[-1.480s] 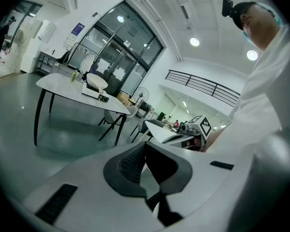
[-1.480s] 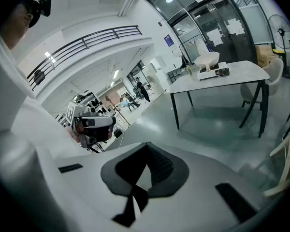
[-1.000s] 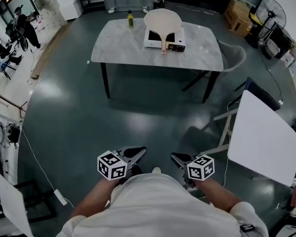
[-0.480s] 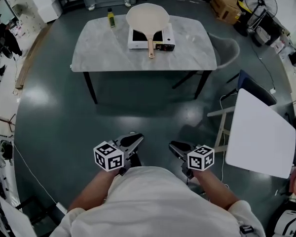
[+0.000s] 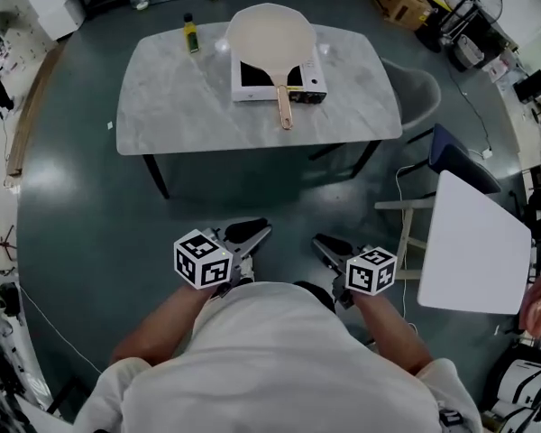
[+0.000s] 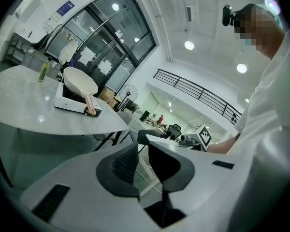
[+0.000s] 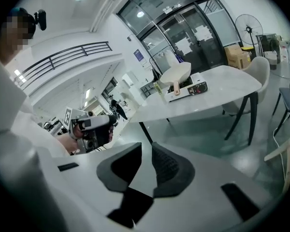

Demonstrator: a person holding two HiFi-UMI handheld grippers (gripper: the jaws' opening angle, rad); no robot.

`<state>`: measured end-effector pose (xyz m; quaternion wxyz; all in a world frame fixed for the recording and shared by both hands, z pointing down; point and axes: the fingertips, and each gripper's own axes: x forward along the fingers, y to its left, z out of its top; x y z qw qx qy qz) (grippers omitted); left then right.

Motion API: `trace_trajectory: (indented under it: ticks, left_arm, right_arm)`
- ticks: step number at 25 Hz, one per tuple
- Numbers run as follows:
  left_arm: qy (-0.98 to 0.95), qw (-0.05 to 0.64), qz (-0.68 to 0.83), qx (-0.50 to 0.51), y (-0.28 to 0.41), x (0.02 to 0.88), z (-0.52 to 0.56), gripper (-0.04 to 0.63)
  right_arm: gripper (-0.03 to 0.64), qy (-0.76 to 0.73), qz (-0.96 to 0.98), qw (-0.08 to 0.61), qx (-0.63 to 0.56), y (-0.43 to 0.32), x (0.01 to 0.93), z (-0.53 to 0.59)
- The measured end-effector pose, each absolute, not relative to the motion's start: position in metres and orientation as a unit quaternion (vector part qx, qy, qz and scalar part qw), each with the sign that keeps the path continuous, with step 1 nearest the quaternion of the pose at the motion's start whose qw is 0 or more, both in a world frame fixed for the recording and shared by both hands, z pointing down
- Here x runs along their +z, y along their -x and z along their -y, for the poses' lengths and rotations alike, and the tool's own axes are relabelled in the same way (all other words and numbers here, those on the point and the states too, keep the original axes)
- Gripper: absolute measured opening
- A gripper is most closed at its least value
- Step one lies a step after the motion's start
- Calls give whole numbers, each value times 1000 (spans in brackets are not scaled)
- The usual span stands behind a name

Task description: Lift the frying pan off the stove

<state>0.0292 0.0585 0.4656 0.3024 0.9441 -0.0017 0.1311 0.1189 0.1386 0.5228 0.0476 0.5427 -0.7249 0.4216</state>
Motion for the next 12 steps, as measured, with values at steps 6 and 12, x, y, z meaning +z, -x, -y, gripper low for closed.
trace_trajectory:
  ticks: [6, 12]
  left_arm:
    - [-932, 339, -6, 124, -49, 469, -22, 61]
    - [-930, 346, -4, 123, -75, 474, 5, 71]
  right_arm:
    - [83, -551, 710, 48, 436, -130, 522, -106]
    - [92, -549, 707, 27, 445, -166, 527, -64]
